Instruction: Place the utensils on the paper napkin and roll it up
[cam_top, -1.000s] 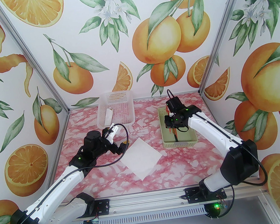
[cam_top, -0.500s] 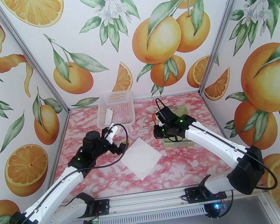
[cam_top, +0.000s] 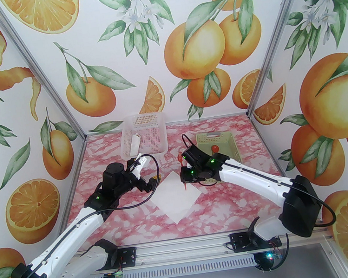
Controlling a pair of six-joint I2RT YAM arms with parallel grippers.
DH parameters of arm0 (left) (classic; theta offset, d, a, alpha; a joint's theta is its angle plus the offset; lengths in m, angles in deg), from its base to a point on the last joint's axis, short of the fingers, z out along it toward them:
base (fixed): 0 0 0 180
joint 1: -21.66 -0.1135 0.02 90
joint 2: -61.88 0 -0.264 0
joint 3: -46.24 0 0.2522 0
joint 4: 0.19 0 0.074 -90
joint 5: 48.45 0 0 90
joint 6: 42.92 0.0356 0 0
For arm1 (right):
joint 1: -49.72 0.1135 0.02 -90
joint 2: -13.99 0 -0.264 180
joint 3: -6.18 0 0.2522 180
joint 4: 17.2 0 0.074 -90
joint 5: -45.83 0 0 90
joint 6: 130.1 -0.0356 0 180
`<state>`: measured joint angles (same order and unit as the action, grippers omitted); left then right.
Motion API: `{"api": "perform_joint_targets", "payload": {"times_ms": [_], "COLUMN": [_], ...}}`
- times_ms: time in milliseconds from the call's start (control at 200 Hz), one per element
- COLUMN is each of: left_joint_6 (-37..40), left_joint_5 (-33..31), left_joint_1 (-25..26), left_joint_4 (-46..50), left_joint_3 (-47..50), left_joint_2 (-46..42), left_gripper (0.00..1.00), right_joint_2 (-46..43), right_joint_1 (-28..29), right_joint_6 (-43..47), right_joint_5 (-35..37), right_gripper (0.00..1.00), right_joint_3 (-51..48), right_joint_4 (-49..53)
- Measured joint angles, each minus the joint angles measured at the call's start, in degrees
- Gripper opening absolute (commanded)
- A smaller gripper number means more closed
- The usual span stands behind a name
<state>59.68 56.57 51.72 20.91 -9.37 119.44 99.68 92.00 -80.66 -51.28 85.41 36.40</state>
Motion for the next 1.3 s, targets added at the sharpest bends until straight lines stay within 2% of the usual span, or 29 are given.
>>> {"api": "perform_joint_targets", "payload": {"times_ms": [695,1301], "left_joint_6": [0.63,1.07], "left_joint_5": [0.04,0.2], "left_joint_1": [0.0,0.07], "left_joint_4": [-0.02,-0.02], "left_joint_3": [0.0,-0.02], "left_joint_2": [-0.57,-0.57], "left_gripper": [1.0,1.0], "right_joint_2": [6.32,11.13], "right_joint_1": [3.82,4.68], "right_joint_6": [-3.48,-5.75], "right_joint_5": [-2.58,-4.76], "right_gripper": [0.14,0.14], "right_joint_3": [-2.08,-5.16], "right_joint_4": [-6.01,-11.61]}}
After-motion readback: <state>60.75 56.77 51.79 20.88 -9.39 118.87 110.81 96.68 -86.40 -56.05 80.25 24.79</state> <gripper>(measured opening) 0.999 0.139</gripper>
